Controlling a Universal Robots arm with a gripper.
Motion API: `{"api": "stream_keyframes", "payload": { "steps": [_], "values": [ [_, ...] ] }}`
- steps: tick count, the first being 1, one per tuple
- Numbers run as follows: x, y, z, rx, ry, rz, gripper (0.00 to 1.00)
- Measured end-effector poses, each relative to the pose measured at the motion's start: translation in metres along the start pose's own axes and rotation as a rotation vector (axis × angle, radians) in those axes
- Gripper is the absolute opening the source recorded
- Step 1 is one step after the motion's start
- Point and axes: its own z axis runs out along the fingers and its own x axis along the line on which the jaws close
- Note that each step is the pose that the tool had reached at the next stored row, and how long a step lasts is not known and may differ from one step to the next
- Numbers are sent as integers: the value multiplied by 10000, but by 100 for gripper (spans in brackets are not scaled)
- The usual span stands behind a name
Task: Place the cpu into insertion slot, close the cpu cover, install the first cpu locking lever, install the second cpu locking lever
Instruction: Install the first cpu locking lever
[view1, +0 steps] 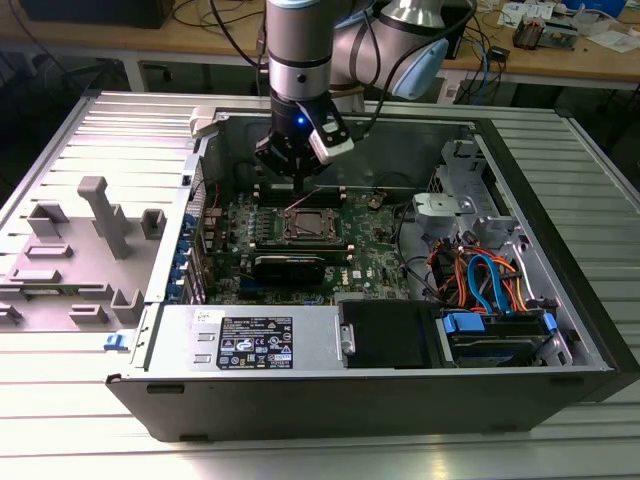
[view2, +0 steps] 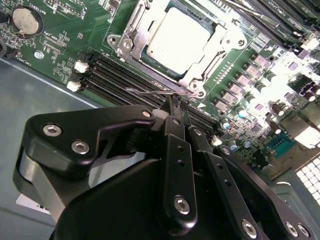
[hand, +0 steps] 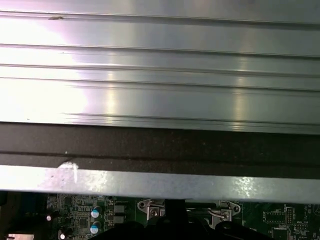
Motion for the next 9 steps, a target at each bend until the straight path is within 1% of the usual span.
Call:
{"api": "stream_keyframes", "payload": {
  "steps": [4, 9],
  "values": [
    [-46, 11, 4, 4, 1, 2, 11],
    [-74, 18, 10, 3, 0, 3, 11]
  ]
}}
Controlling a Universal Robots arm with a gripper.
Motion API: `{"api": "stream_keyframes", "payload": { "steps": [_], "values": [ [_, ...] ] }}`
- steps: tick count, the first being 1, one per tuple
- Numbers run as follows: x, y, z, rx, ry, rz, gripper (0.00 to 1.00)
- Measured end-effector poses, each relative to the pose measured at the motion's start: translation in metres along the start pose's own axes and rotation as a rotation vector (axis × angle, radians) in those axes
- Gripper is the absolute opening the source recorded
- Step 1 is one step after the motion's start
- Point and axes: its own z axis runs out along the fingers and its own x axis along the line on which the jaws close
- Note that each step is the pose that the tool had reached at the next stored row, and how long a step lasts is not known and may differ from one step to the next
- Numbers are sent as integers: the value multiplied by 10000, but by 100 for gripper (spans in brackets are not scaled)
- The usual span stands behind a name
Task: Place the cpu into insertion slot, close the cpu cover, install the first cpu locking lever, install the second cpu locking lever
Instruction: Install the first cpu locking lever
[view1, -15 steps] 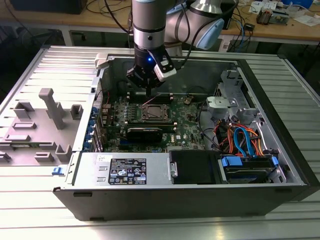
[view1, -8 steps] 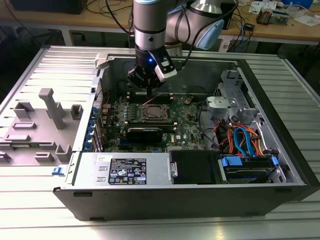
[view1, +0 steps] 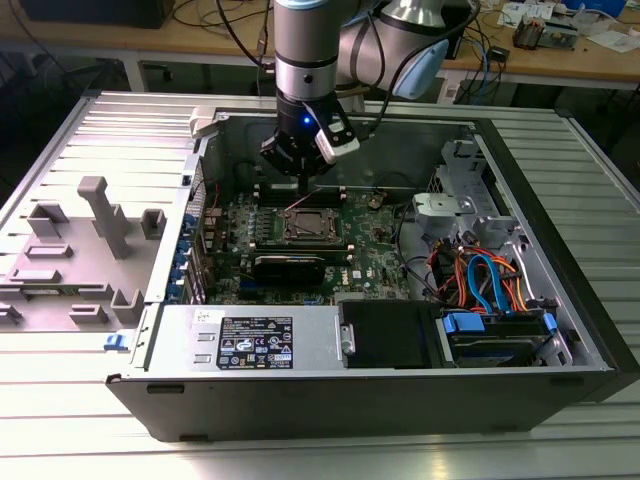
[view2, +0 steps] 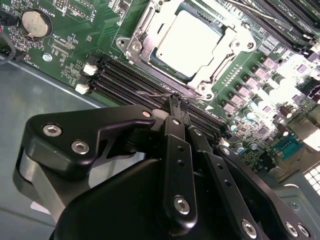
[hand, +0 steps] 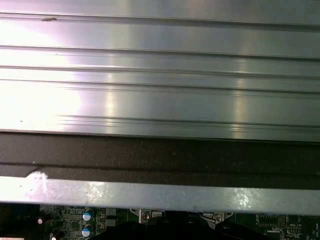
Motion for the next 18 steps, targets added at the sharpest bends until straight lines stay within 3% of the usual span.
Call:
{"api": "stream_keyframes", "payload": {
  "steps": [18],
  "values": [
    [-64, 10, 49, 2, 1, 4, 11]
  ]
}}
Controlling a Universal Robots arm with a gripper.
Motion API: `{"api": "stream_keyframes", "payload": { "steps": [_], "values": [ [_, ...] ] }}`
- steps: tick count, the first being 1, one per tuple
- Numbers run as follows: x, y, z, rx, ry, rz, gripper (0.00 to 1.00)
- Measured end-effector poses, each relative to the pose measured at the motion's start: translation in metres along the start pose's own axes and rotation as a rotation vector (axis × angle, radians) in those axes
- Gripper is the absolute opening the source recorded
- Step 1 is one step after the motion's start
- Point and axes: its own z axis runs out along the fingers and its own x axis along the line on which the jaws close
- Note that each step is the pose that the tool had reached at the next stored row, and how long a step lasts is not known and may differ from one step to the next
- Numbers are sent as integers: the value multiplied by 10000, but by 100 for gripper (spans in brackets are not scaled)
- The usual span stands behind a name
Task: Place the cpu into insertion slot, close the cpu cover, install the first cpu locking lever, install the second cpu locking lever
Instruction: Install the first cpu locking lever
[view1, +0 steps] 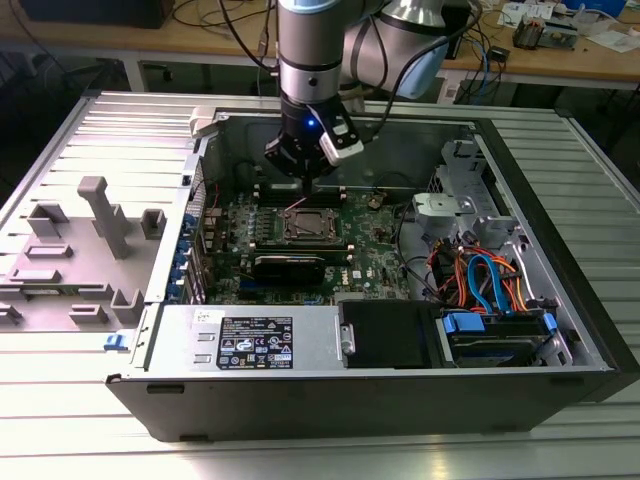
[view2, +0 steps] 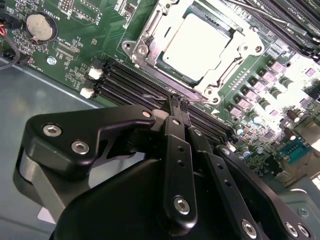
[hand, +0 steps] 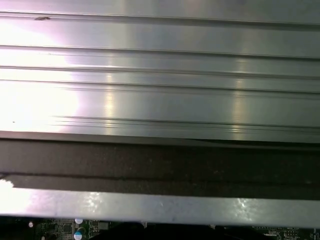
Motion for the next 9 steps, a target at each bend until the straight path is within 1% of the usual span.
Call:
{"api": "stream_keyframes", "payload": {
  "steps": [4, 9],
  "values": [
    [-16, -1, 14, 1, 1, 1, 11],
    [-18, -1, 22, 0, 0, 2, 11]
  ]
}}
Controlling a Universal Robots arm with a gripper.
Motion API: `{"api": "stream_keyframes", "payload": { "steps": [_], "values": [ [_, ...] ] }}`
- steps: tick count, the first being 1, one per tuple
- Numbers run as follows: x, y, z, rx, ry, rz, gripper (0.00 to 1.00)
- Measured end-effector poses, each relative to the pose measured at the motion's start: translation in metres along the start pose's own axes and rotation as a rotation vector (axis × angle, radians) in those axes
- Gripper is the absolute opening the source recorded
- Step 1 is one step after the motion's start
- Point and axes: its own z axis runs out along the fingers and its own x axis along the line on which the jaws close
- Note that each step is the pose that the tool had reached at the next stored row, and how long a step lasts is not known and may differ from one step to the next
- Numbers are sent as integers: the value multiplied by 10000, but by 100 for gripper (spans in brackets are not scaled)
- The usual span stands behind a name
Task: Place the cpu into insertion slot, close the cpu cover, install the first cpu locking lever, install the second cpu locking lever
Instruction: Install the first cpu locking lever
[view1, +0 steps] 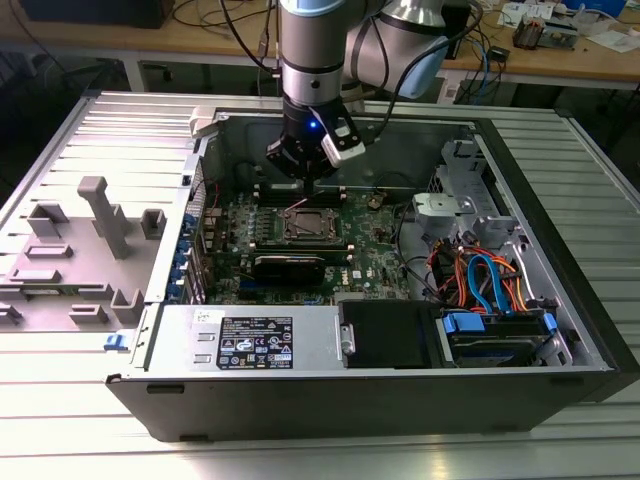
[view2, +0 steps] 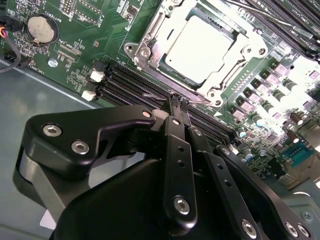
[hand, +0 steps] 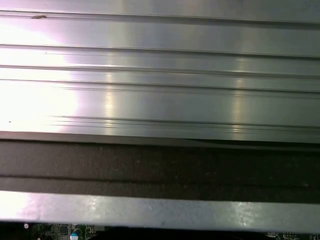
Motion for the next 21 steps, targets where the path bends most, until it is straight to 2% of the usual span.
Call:
{"api": "stream_keyframes", "payload": {
  "steps": [21],
  "values": [
    [-106, -3, 45, 29, -1, 0, 11]
  ]
}}
